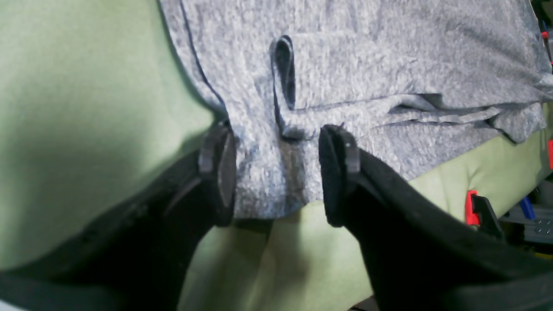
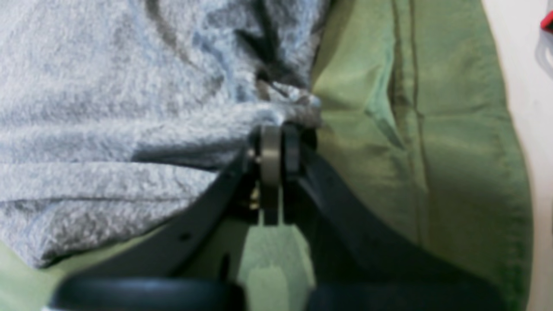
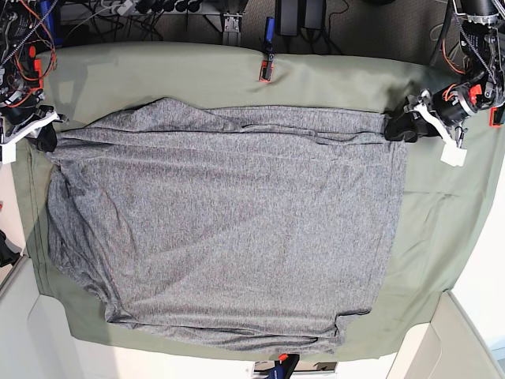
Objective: Fold the T-shirt properly
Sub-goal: 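Pull the held edge outward with both grippers, stretching it taut, then open the right gripper and regrasp the shirt edge beside it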
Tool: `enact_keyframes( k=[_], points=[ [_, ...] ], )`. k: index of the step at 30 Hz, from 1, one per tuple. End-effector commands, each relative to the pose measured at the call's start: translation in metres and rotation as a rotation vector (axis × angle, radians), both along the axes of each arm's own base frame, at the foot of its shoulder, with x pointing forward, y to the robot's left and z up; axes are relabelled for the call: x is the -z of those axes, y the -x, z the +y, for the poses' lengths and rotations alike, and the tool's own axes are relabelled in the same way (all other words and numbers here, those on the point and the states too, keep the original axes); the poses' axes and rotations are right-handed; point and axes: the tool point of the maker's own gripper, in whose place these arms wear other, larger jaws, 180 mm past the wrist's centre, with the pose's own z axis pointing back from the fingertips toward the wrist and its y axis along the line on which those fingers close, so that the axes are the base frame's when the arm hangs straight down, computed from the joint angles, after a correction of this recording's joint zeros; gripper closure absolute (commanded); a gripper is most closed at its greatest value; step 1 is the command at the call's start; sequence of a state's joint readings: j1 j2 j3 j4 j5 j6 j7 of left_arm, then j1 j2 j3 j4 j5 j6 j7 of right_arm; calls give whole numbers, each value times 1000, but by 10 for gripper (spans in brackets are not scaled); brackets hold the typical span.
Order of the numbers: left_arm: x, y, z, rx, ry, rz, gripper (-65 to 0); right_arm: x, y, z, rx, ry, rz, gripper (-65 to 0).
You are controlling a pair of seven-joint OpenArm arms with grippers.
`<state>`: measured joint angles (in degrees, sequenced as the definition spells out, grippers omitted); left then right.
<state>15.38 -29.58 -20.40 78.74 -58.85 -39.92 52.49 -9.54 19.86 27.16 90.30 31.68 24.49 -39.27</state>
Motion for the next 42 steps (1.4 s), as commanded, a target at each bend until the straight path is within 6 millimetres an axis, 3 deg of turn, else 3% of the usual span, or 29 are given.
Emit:
enact_keyframes(
  k=[1,4,5,9,15,19,24,30,31,33,35,42],
  points=[
    [2,5,4,28,-32,31,-235,-14,-8,-5,-3,13,-46,0],
    [2,5,4,28,-32,30,-18,-14,-8,-5,-3,13,-47,0],
    [2,5,4,29,-32,32,0,-14,-8,-5,-3,12,-47,0],
    [-2,7,8,55,-60,46,0,-14,-8,-5,-3,9,-49,0],
    [-35,-8,19,121,-142,-22,0,-19,-11,-3,0,-19,-66,0],
    [-52,-16,35,146,-207,-47,0,-29,-24,-6,15,-18,-92,0],
    [-53,-16,41,152,-236,-41,0,-36,-38,-7,9,-6,-110,0],
    [-53,-17,40,151,-233,-44,0,-32,-36,-7,1,-1,-95,0],
    [-53,-17,40,150,-232,-44,0,-31,-35,-7,0,-1,-87,-22],
    [-53,-16,40,151,-233,-43,0,-30,-34,-7,0,-2,-81,-182],
    [-53,-16,40,151,-232,-41,0,-29,-33,-5,-3,-14,-69,-285],
    [-52,-14,41,152,-233,-36,0,-27,-24,5,-28,-44,-35,-297]
  ],
)
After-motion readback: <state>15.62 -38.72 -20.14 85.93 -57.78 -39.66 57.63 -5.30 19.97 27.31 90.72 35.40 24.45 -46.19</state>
